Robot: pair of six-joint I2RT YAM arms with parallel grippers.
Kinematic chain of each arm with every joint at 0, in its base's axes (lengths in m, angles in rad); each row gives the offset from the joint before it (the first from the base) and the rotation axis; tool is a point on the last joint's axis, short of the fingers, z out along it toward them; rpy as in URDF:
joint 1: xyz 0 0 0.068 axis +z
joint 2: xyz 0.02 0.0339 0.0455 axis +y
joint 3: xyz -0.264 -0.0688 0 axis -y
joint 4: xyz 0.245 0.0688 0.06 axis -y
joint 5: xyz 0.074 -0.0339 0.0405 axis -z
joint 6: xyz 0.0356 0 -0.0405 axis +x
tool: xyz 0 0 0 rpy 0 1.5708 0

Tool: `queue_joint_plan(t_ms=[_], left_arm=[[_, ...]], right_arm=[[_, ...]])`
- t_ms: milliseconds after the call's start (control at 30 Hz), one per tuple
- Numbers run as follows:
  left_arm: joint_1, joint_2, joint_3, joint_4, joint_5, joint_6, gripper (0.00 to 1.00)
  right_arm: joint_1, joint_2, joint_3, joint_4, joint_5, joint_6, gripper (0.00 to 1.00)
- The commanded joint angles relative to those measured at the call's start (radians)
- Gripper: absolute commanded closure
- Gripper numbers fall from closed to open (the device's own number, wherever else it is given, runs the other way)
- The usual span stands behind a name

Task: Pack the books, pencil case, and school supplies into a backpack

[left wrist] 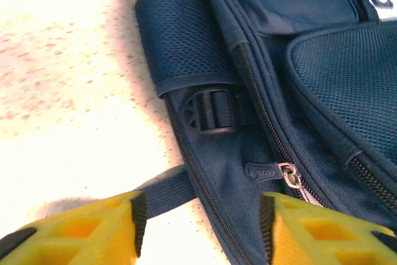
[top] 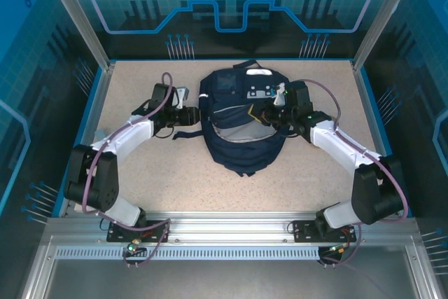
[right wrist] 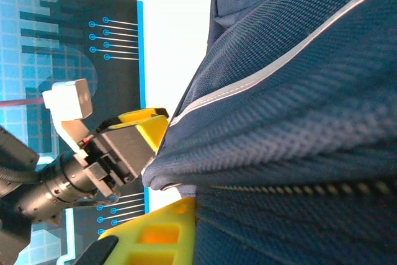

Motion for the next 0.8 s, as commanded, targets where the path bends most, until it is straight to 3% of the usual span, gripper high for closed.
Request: queue_joint_plan(t_ms=[0,267,533,600,767], left_arm=[[0.016,-0.076,-0.015,-0.052,-0.085,-0.082,0.38],[0.019,-0.237,-0.058,-0.081,-0.086,-0.119,0.19],[0.019,-0.322,-0.069,-0.133,-0.096,-0.121,0.11],[0.019,-0.342,-0.068,-0.151,-0.116,-0.118,0.08],[0.019,-0.391,-0.071,-0.182,-0.153,-0.104,0.01]], right_arm=[[-0.009,0.013,0.029,0.041,-0.037,0.011,0.91],[0.074,0.139,0.126,0.052,-0.146,-0.015,0.91],[0.151,0.241,0.238,-0.091,-0.168,-0.091,0.87],[0.146,0.225,0.232,-0.159,-0.136,-0.121,0.76],[0.105,0.077,0.165,-0.369,0.054,-0.236,0.35]])
